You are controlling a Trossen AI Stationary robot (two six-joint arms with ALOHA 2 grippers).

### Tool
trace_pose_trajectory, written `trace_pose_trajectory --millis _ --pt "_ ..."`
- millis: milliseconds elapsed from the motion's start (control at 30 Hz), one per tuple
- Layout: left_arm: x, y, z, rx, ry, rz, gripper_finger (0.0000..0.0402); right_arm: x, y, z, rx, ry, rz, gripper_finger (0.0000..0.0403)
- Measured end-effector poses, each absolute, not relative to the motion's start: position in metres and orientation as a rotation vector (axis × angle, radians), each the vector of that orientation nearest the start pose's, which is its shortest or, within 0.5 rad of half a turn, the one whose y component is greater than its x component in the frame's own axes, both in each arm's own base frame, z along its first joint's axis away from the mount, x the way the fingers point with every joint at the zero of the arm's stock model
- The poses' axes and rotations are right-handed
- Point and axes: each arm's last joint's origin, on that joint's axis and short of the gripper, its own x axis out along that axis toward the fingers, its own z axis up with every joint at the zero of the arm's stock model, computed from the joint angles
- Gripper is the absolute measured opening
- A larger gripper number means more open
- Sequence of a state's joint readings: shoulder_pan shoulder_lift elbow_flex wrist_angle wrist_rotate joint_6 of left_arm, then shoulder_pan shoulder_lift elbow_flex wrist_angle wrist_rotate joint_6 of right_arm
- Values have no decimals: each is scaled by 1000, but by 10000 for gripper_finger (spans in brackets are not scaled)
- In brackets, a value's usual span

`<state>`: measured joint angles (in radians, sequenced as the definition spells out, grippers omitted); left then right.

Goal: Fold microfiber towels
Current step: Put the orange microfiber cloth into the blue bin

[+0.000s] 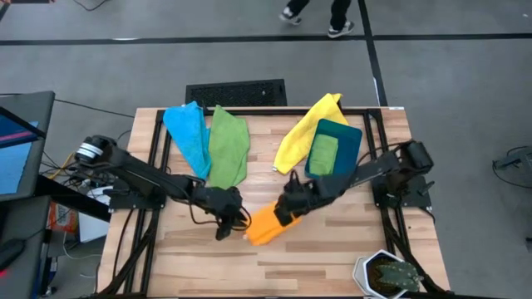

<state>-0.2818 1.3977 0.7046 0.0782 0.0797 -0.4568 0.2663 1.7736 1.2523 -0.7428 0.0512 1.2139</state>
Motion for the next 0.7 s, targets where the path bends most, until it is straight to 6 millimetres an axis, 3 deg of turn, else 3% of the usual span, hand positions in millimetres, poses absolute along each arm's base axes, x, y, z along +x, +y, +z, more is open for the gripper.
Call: trace_pose_trajectory --millis 233,500,700 --pt "243 -64 232 -280 589 -64 85 307 32 283 661 1135 -604 10" --pt "222 -54 239 -194 641 52 85 265 -41 369 454 1136 -696 10" --pt "217 -51 236 -174 684 89 85 241 -82 394 234 1234 -760 10"
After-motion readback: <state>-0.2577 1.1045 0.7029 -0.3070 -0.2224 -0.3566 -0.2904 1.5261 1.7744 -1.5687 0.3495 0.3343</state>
